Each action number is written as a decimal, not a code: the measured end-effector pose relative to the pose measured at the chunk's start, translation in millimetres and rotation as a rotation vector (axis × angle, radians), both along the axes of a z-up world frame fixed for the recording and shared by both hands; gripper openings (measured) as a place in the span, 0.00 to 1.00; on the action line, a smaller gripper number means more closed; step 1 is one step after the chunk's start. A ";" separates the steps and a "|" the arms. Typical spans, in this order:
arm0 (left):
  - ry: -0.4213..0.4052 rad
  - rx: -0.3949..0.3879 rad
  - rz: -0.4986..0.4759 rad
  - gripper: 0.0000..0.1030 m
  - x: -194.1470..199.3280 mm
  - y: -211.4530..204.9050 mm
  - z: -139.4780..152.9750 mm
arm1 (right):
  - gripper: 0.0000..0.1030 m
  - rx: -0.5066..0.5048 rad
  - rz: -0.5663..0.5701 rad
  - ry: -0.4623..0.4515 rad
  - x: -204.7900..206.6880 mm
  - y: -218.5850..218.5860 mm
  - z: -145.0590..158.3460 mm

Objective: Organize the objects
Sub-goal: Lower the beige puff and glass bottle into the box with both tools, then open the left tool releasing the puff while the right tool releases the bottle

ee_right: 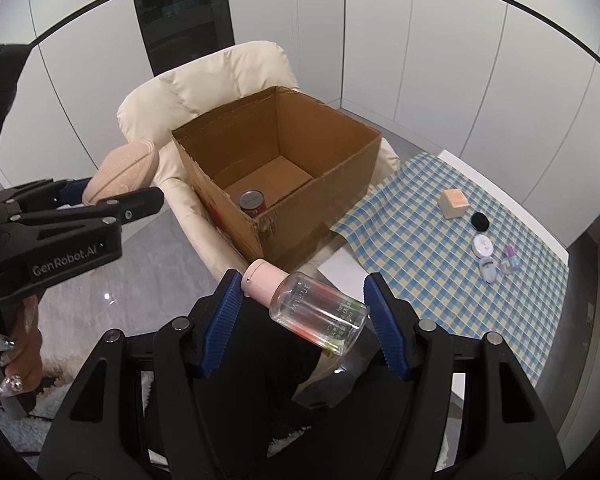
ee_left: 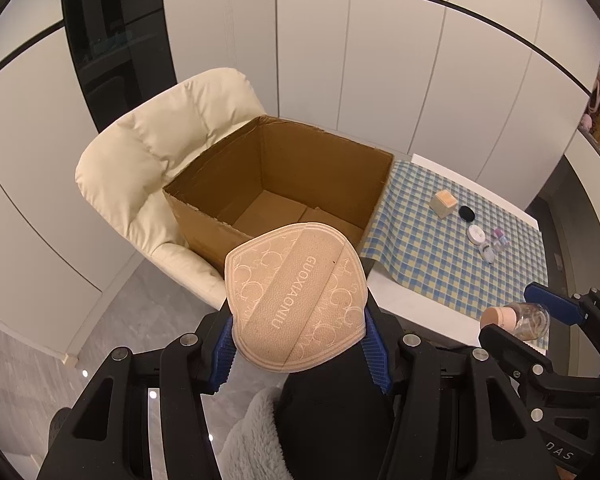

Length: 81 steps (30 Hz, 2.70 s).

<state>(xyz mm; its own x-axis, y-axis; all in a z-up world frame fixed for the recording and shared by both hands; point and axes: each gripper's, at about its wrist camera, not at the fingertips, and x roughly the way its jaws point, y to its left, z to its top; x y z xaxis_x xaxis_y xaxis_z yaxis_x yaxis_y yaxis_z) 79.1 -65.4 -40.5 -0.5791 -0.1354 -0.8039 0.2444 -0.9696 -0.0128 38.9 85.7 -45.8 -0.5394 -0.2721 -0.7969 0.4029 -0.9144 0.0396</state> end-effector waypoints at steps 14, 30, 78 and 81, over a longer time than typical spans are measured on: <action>-0.022 0.032 0.110 0.53 -65.3 -50.3 -21.8 | 0.64 0.032 0.041 -0.006 -85.6 -48.0 -12.7; -0.064 0.022 0.187 0.53 -146.7 -94.6 -54.9 | 0.64 0.038 0.071 -0.090 -182.9 -96.4 -61.3; -0.099 0.013 0.167 0.95 -154.3 -85.4 -59.9 | 1.00 0.024 -0.010 -0.072 -195.1 -84.1 -70.2; -0.096 0.014 0.165 0.95 -151.0 -85.2 -56.7 | 1.00 0.023 -0.011 -0.066 -192.7 -82.6 -67.0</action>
